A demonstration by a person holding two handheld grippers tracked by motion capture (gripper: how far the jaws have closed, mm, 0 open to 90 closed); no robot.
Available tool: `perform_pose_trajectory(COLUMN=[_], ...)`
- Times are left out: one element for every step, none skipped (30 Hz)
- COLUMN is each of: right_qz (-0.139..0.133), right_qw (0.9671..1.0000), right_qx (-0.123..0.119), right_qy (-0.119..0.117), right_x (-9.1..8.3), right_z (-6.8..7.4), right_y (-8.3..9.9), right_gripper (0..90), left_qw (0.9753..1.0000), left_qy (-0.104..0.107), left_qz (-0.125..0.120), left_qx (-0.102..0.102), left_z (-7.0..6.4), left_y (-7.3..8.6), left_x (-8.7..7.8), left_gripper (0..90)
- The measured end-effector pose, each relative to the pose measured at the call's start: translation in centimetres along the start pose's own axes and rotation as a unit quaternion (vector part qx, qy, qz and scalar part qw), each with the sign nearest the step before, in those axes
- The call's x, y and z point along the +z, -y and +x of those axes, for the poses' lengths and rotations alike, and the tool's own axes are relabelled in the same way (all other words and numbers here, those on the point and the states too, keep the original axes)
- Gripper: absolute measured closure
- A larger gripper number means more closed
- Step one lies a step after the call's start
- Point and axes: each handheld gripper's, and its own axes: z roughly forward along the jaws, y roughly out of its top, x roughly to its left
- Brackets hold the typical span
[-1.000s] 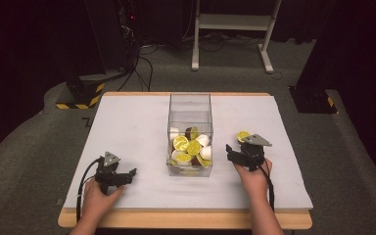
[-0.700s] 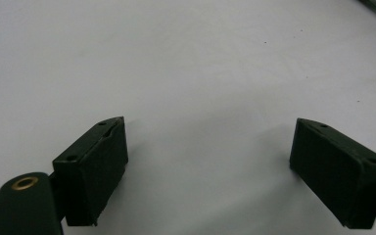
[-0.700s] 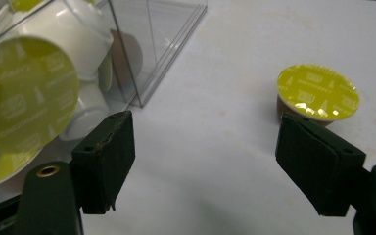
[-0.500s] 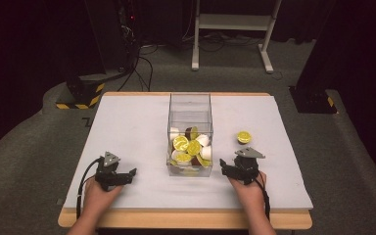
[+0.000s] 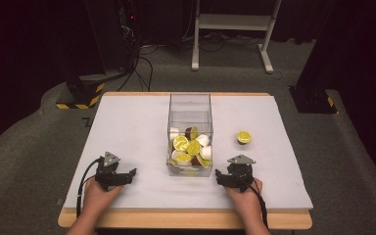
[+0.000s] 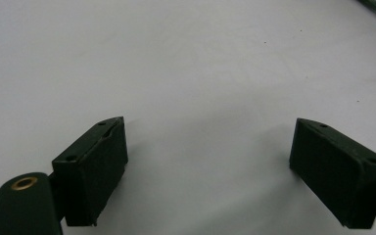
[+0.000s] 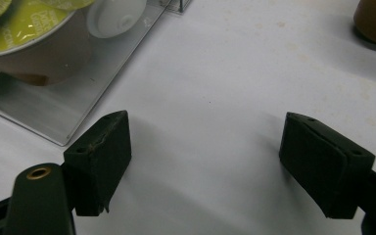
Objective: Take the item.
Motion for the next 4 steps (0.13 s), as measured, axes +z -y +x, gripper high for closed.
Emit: perform_pose_trajectory(right_qz=[0.0, 0.0, 0.0, 0.0], right_qw=[1.0, 1.0, 1.0, 1.0], right_qx=[0.0, 0.001, 0.001, 0.0], right_qy=[0.0, 0.0, 0.0, 0.0], right_x=[0.0, -0.01, 0.0, 0.0], right_z=[0.0, 0.02, 0.02, 0.01], right_y=[0.0, 0.0, 0.0, -0.01], right_gripper=[19.4, 19.4, 19.3, 18.5], left_qw=[1.0, 1.0, 1.0, 1.0], left_qy=[0.0, 0.0, 0.0, 0.0], left_qz=[0.0, 0.001, 0.001, 0.001], left_qx=[0.0, 0.0, 0.0, 0.001], left_z=[0.0, 0.01, 0.01, 0.01], left_y=[0.0, 0.0, 0.0, 0.0], left_x=[0.0, -0.01, -0.01, -0.01], left_gripper=[14.3, 14.3, 14.3, 14.3])
